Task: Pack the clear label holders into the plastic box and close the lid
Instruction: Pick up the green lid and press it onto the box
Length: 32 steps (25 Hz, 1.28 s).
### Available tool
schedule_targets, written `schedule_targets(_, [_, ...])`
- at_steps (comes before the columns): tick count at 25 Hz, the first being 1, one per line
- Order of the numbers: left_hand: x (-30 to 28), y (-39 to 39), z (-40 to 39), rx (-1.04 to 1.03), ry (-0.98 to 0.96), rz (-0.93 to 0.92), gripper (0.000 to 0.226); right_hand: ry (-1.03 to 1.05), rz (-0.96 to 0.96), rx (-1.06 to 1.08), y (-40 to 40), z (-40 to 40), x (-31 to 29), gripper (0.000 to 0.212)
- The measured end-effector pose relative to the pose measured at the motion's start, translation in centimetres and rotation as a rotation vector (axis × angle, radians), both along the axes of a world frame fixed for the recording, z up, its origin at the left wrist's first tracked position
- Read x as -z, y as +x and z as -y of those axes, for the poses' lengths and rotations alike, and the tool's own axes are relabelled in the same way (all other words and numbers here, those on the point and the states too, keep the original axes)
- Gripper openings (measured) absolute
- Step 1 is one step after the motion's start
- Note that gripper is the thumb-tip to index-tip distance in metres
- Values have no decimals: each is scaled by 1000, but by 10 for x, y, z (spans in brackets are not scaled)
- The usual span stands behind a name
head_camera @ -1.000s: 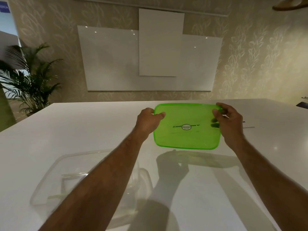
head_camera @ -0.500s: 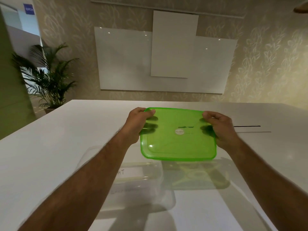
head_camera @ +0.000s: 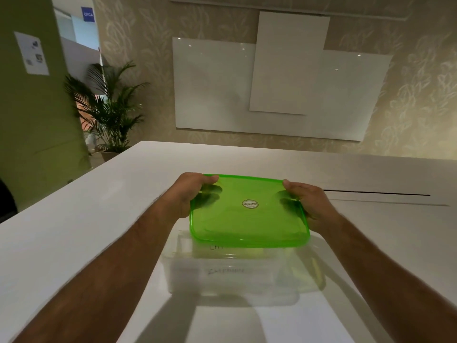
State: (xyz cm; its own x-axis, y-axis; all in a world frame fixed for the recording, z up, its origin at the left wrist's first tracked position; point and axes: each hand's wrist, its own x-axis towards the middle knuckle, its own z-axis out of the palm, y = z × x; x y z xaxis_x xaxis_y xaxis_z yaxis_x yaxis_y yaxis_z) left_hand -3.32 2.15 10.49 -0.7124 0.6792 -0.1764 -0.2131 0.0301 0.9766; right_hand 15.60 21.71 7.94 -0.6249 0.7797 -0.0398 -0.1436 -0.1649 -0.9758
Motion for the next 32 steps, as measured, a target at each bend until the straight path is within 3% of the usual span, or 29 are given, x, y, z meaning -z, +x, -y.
schedule_targets(6, [5,-10,20,-198,242,147,7,-172,-44,-80,-15,22,-7,23])
schedule_targets(11, [9,2,22,-205,407,267,5,-195,-37,-164,-31,47,-3,26])
schedule_targets(16, [10,16,17,-173,451,347,8,-133,-15,-266,-41,66,-6,12])
schedule_targets(24, [9,13,21,-66,458,348,20,-144,-88,-195,-41,63,-11,28])
schedule_targets(32, [5,-24,46,-100,403,372,71,-155,-53,-28,-31,28,-11,22])
